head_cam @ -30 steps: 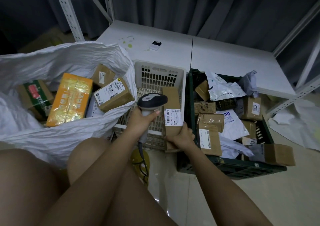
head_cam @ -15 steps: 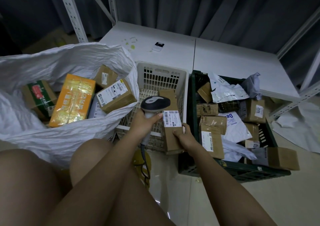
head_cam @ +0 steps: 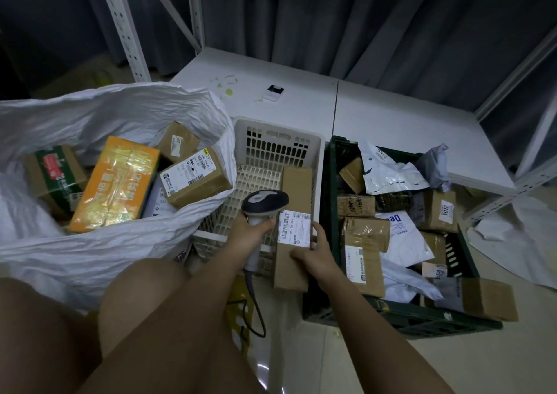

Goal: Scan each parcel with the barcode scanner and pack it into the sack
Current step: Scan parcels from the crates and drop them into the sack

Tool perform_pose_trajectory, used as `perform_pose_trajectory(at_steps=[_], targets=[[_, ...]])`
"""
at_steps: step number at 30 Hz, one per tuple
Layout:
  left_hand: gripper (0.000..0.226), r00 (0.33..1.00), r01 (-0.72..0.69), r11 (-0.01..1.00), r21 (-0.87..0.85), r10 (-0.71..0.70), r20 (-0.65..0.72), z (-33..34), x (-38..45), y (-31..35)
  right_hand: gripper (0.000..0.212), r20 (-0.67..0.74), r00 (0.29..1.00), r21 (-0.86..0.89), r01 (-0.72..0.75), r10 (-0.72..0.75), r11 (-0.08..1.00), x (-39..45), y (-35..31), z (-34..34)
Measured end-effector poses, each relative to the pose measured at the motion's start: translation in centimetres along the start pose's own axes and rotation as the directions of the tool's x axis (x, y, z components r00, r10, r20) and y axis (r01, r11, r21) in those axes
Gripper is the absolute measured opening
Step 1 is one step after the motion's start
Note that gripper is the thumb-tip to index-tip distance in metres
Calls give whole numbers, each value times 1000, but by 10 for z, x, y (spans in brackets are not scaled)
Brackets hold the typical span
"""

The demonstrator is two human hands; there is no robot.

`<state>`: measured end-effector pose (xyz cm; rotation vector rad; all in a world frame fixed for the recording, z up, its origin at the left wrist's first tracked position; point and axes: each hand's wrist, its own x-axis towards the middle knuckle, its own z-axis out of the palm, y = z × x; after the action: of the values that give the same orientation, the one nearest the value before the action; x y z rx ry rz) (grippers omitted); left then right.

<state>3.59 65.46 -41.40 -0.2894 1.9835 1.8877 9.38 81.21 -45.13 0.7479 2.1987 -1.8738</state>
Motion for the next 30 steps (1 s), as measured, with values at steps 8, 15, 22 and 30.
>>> perform_pose_trajectory(at_steps=[8, 15, 22, 30], targets=[[42, 999, 22, 999, -39, -21, 43, 15, 19, -12, 79, 75, 995, 54, -77, 73, 996, 21, 3, -7], [47, 1000, -7, 997, -80, 9, 18, 11, 25, -12, 29, -24, 994, 139, -106, 111, 985, 41, -23, 2], [52, 997, -72, 981, -182, 73, 0, 6, 31, 12, 49, -59, 997, 261, -29, 46, 965, 49, -62, -10], [41, 988, -151, 971, -187, 155, 5, -7, 20, 23, 76, -194, 979, 325, 121, -59, 938, 42, -83, -27]])
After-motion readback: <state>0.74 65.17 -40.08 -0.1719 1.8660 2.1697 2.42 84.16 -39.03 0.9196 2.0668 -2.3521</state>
